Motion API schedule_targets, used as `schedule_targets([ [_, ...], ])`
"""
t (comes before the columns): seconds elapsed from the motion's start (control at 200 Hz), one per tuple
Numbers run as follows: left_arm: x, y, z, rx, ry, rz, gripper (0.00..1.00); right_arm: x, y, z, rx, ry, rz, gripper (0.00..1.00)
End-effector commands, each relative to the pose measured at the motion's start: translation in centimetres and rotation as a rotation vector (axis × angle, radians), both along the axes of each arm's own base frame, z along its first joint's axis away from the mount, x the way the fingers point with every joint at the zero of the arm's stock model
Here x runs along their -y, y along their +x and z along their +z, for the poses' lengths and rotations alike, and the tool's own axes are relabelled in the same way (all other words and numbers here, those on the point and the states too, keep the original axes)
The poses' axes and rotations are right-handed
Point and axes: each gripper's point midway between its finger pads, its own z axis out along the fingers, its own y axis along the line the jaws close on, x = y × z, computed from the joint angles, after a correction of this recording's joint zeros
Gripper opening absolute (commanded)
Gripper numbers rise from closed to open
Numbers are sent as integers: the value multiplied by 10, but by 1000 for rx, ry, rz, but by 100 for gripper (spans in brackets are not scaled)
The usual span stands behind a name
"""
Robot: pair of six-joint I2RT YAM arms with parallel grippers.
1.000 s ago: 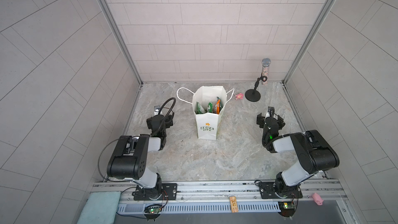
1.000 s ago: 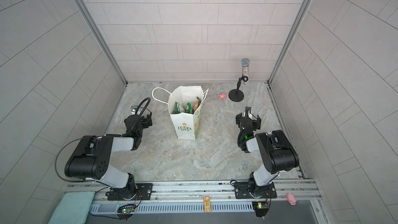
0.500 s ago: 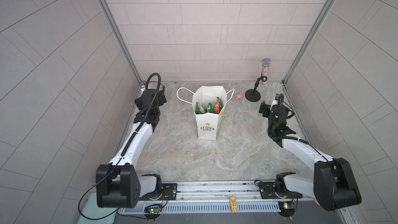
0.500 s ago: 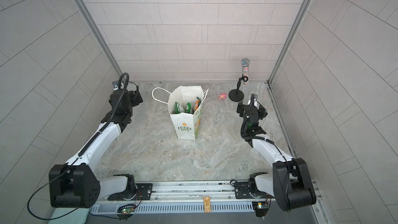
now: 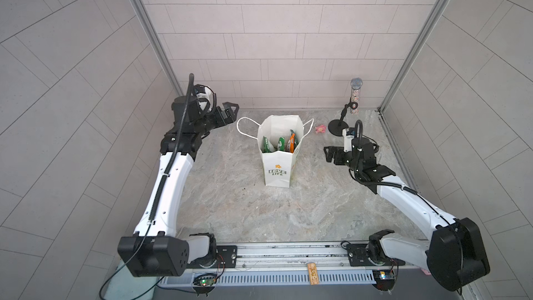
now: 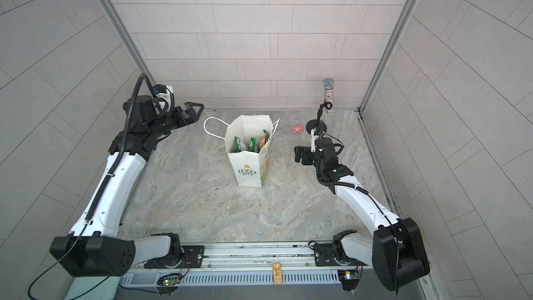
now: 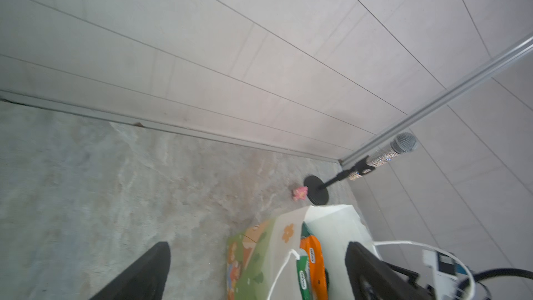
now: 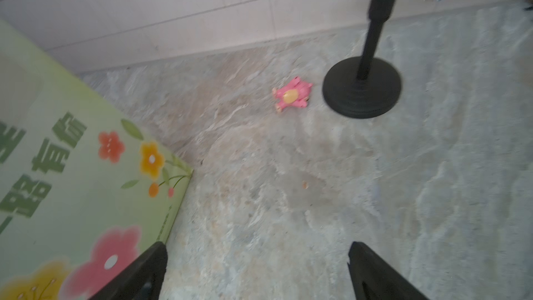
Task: Take the snacks out of the paper bag
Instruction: 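Raise both arms and move both grippers toward the white paper bag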
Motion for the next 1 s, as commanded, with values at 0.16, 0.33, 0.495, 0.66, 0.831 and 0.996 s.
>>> schedule_targets([
  [0.16, 30, -10, -29, -182, -50, -158, 75, -54, -30, -46, -145, 37, 141, 99],
  [0.33, 34, -10, -40, -208, -15, -161, 52, -72, -32, -57, -170, 48, 183, 98],
  [0.495, 40, -11, -38, -208, -21, -181, 42, -83, -32, -67, -213, 58, 205, 98],
  [0.66, 42, -13, -39, -213, -21, -192, 27, -88, -30, -72, -225, 66, 204, 97],
  [0.831, 41, -14, -36, -215, -1, -193, 0, -98, -29, -75, -231, 82, 221, 97],
  [0.996, 38, -11, -24, -190, 26, -183, 0, -115, -28, -77, -227, 112, 240, 97],
])
